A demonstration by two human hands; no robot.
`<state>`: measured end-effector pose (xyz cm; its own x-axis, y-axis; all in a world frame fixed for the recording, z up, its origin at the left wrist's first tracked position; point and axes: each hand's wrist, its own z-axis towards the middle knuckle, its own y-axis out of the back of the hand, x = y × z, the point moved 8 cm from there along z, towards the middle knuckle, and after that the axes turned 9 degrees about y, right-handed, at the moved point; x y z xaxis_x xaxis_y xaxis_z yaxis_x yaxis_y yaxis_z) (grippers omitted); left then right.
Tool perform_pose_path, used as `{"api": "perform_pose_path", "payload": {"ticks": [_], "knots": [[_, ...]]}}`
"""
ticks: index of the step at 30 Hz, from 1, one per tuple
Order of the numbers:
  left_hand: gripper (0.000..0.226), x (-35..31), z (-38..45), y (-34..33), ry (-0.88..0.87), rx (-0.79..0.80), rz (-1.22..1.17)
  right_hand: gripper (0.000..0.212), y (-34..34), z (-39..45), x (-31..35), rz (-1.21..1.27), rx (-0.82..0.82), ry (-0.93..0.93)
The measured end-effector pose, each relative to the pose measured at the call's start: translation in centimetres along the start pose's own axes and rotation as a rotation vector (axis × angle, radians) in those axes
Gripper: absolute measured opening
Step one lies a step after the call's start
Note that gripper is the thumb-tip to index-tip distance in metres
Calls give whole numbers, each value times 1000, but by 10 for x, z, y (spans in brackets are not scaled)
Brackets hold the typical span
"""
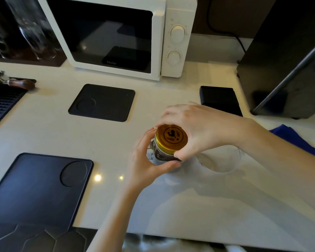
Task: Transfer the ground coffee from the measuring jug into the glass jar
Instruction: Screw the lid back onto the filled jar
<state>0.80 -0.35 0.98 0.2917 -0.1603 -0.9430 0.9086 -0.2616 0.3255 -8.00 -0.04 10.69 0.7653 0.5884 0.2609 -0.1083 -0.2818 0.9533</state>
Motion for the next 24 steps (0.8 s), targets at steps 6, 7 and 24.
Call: {"api": "perform_pose_path", "payload": {"ticks": [6,7,24], "knots": [[69,-2,1,0,-19,18,3,66,3,-2,0,-182,-37,-81],[68,-2,1,0,-18,21,11,70,3,-2,-1,-213,-37,-109],[70,-4,5,1,-7,34,1,64,0,-16,-7,62,-47,-159]]}}
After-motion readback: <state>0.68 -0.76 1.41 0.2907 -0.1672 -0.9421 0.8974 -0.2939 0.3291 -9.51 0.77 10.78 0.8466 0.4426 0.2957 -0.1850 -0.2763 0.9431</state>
